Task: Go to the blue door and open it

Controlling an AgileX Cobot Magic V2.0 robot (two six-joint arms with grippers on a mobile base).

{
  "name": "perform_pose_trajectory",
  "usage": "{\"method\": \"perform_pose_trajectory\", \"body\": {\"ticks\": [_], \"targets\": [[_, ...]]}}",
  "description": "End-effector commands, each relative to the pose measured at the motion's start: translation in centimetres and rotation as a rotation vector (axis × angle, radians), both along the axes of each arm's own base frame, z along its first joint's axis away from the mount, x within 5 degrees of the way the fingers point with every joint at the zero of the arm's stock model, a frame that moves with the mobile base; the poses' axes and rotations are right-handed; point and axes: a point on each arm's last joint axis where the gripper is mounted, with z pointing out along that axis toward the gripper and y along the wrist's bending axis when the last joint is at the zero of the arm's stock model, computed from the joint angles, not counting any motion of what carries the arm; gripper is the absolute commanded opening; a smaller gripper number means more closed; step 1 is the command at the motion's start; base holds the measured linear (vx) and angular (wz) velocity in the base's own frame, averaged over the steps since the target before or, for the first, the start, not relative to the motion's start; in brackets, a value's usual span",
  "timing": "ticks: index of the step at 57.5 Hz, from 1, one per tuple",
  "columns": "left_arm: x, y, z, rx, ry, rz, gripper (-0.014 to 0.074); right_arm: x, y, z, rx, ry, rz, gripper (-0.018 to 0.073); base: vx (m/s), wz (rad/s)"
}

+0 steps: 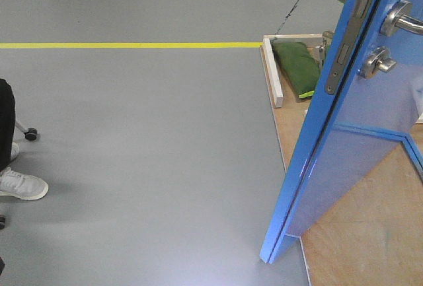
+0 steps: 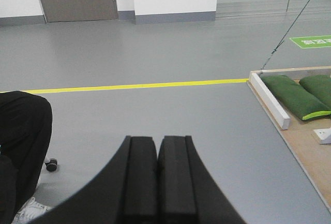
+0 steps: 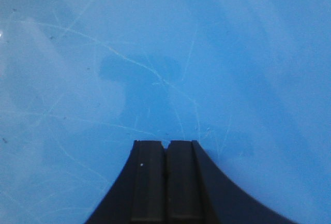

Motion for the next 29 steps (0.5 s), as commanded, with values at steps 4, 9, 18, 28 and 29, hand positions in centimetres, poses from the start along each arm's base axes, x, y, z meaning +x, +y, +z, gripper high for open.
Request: {"method": "perform_pose_trajectory", "body": {"ticks": [4, 9, 18, 28, 29], "targets": [[-0.05, -0.09, 1.70, -0.009, -0.122, -0.011, 0.0073, -1.37, 0.81, 2.32, 0.016, -0.084, 0.010, 0.0012, 0.00, 0.00], [-0.05, -0.09, 1.70, -0.009, -0.122, -0.011, 0.0073, -1.37, 0.81, 2.32, 0.016, -0.084, 0.010, 0.0012, 0.00, 0.02], [-0.05, -0.09, 1.70, -0.009, -0.122, -0.011, 0.0073, -1.38, 0.78, 2.32, 0.016, -0.084, 0.008, 0.0012, 0.02, 0.06], [-0.05, -0.09, 1.70, -0.009, -0.122, -0.011, 0.0073, -1.38, 0.78, 2.32, 0.016, -0.084, 0.008, 0.0012, 0.06, 0.10], [-0.05, -0.09, 1.70, -0.009, -0.122, -0.011, 0.0073, -1.38, 0.78, 2.32, 0.016, -0.084, 0.008, 0.0012, 0.08, 0.13]]}}
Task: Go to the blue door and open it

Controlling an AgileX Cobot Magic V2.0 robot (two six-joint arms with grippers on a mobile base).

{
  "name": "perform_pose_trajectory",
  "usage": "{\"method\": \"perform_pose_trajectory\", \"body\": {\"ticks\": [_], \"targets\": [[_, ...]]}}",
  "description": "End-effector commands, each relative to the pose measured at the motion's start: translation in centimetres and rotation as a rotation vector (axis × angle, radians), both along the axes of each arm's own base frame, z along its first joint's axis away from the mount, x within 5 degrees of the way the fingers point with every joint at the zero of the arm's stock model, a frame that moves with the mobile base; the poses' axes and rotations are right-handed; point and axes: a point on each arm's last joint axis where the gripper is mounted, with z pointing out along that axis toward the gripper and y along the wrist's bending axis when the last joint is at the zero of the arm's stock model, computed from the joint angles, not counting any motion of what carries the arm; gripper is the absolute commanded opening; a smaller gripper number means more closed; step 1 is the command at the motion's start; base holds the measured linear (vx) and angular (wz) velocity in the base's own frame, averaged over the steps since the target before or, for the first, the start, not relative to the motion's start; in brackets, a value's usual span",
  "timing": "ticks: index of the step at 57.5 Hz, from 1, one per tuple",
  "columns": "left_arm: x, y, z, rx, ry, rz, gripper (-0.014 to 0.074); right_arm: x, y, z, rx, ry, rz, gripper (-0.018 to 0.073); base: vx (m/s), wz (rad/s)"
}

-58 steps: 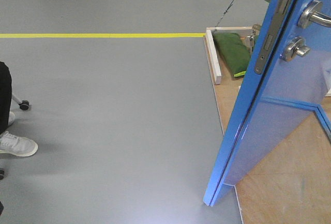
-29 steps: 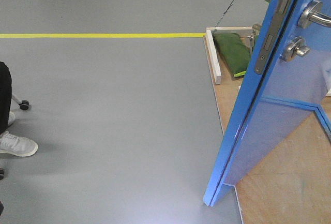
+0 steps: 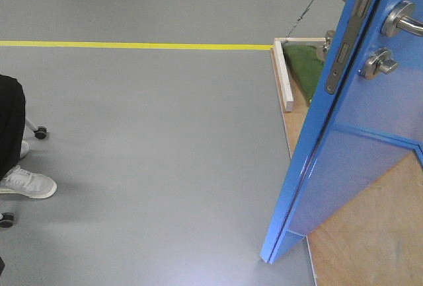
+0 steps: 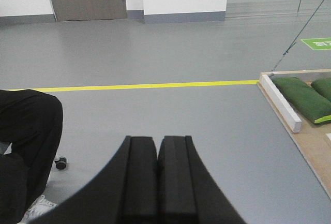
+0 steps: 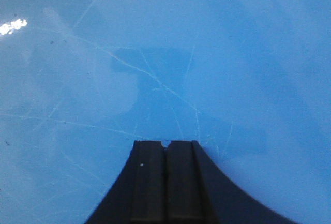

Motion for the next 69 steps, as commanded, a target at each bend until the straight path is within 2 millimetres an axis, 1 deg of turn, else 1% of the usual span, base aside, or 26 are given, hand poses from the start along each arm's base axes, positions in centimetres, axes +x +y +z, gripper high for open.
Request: {"method": "perform_pose_trajectory", "body": {"ticks": [1, 41, 69], "targets": [[-0.05, -0.09, 1.70, -0.009, -0.122, -0.011, 0.0073, -1.12, 0.83, 2.14, 0.022, -0.080, 0.012, 0.0012, 0.08, 0.13], [-0.05, -0.09, 1.70, -0.009, -0.122, -0.011, 0.0073, -1.12, 0.83, 2.14, 0.022, -0.080, 0.012, 0.0012, 0.16, 0.15], [-0.05, -0.09, 1.70, -0.009, -0.122, -0.011, 0.0073, -1.12, 0.83, 2.14, 0.022, -0.080, 0.012, 0.0012, 0.24, 0.04]]}}
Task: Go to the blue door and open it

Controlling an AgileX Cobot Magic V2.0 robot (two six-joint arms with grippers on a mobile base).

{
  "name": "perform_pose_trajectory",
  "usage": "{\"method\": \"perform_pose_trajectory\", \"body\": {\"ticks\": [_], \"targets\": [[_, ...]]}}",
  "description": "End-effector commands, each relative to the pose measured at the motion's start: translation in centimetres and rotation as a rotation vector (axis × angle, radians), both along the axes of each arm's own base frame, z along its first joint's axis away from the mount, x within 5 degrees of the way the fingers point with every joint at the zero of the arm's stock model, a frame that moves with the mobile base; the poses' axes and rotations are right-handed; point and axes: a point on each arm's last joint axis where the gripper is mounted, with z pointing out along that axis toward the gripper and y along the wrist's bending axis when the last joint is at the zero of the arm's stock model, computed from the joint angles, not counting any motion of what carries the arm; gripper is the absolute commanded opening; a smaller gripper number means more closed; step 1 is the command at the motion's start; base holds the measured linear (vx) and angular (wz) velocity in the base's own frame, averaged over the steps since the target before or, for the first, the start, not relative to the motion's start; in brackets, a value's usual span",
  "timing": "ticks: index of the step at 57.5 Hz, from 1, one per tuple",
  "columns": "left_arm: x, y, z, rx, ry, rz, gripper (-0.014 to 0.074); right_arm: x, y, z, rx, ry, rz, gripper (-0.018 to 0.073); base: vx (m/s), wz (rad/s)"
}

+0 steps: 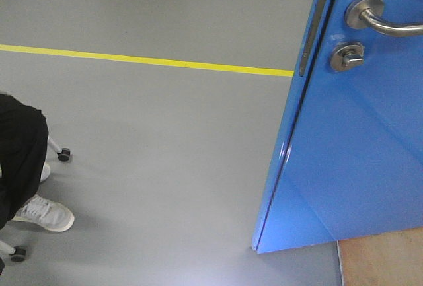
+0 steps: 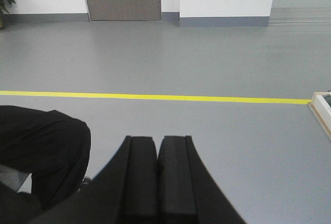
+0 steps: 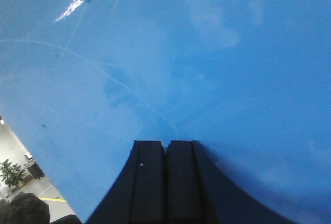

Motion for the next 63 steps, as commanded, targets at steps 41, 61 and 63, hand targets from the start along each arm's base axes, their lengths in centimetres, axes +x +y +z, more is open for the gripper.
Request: {"method": "perform_pose_trajectory", "body": {"ticks": [41, 61, 63], "targets": [[-0.05, -0.09, 1.70, -0.009, -0.122, -0.011, 0.0073, -0.98, 0.19, 2.06, 0.023, -0.073, -0.040, 0.0012, 0.26, -0.03], [-0.05, -0.09, 1.70, -0.009, -0.122, -0.011, 0.0073, -0.98, 0.19, 2.06, 0.023, -0.073, -0.040, 0.0012, 0.21, 0.00], [-0.05, -0.09, 1.70, -0.009, -0.122, -0.011, 0.0073, -0.98, 0.19, 2.06, 0.023, -0.073, -0.040, 0.0012, 0.16, -0.07]]}}
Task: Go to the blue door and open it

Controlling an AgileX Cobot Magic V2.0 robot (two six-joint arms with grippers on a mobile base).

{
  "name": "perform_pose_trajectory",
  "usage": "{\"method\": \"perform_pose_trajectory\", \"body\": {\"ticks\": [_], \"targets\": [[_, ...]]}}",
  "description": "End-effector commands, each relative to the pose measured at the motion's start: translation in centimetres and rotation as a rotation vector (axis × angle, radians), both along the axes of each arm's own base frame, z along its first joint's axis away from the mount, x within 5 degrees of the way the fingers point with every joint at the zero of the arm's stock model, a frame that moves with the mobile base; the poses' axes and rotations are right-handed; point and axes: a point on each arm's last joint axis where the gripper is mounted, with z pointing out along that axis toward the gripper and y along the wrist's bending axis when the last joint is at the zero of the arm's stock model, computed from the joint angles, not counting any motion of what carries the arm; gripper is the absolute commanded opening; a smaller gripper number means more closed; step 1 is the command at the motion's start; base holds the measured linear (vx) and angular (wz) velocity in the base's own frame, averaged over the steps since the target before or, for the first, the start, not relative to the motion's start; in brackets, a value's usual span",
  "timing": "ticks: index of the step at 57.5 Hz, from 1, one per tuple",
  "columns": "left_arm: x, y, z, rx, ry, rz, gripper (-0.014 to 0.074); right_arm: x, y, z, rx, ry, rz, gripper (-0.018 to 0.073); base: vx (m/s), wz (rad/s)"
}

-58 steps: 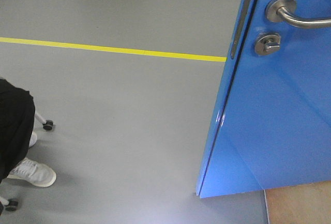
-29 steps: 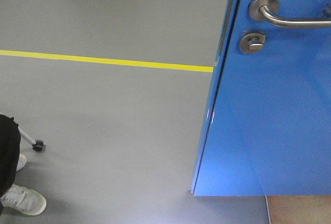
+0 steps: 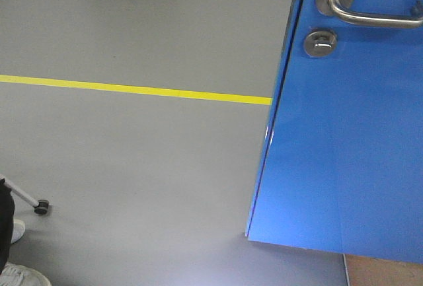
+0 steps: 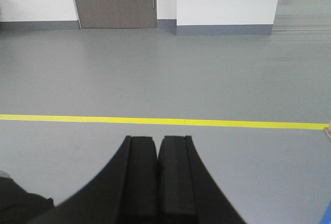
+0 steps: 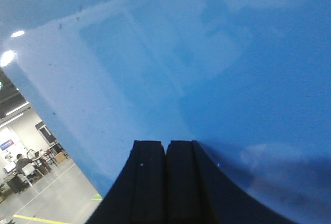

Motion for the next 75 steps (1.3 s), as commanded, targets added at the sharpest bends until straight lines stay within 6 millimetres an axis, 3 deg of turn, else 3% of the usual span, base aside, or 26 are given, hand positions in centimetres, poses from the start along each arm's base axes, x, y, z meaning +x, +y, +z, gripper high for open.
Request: {"method": "perform_pose_trajectory", "body": {"ticks": [1, 75], "targets": [[-0.05, -0.09, 1.70, -0.009, -0.122, -0.011, 0.0073, -1.50, 0.56, 2.42, 0.018, -0.087, -0.003, 0.0012, 0.15, -0.09], [-0.05, -0.09, 1.70, -0.009, -0.122, -0.011, 0.0073, -1.50, 0.56, 2.42, 0.018, -0.087, -0.003, 0.0012, 0.01, -0.02]]}}
